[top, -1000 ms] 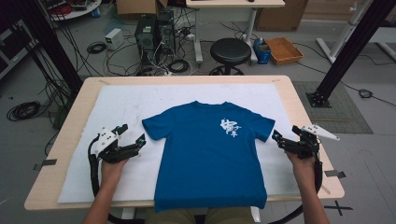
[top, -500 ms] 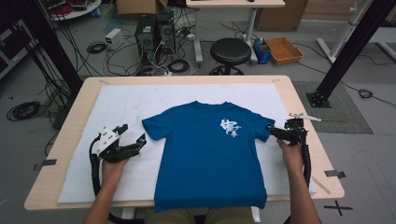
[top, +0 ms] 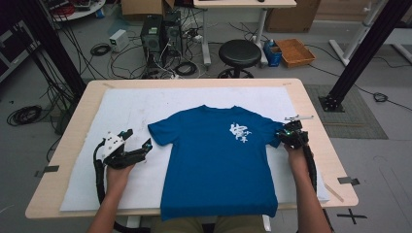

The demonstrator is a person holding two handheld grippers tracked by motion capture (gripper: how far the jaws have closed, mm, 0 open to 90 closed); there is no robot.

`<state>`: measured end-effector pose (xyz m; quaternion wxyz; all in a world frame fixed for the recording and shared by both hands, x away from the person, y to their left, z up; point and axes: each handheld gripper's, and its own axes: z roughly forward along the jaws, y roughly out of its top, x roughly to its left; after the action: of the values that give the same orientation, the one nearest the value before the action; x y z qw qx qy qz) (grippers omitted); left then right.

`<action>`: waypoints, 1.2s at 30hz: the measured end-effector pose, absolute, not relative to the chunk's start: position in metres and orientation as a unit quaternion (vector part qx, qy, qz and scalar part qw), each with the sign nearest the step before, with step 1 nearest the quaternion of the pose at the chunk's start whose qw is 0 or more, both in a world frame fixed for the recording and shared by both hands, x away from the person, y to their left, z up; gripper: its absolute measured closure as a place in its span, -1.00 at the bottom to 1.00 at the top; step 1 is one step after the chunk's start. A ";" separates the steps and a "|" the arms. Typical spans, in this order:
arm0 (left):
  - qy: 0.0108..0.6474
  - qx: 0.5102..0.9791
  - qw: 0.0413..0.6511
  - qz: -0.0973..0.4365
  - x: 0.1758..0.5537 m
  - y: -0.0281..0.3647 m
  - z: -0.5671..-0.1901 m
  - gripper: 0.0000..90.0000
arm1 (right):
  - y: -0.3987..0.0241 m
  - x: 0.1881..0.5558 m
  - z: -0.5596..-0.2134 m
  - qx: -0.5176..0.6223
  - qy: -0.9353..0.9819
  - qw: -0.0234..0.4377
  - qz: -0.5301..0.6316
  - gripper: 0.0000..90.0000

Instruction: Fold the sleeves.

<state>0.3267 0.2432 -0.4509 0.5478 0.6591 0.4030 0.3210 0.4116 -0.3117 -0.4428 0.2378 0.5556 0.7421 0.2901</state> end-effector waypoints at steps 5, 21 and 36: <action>0.405 0.659 0.546 0.320 0.327 0.243 -0.451 -0.60 | -0.300 0.412 -0.435 0.524 0.754 0.262 0.298 0.95; 0.407 0.657 0.550 0.316 0.328 0.244 -0.451 -0.59 | -0.227 0.405 -0.396 0.433 0.755 0.250 0.425 0.62; 0.410 0.657 0.548 0.316 0.328 0.245 -0.451 -0.59 | -0.234 0.408 -0.432 0.407 0.847 0.119 0.320 0.93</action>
<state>0.3280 0.2446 -0.4507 0.5475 0.6573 0.4104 0.3158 0.4077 -0.2341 -0.4320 0.1190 0.4068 0.8472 0.3203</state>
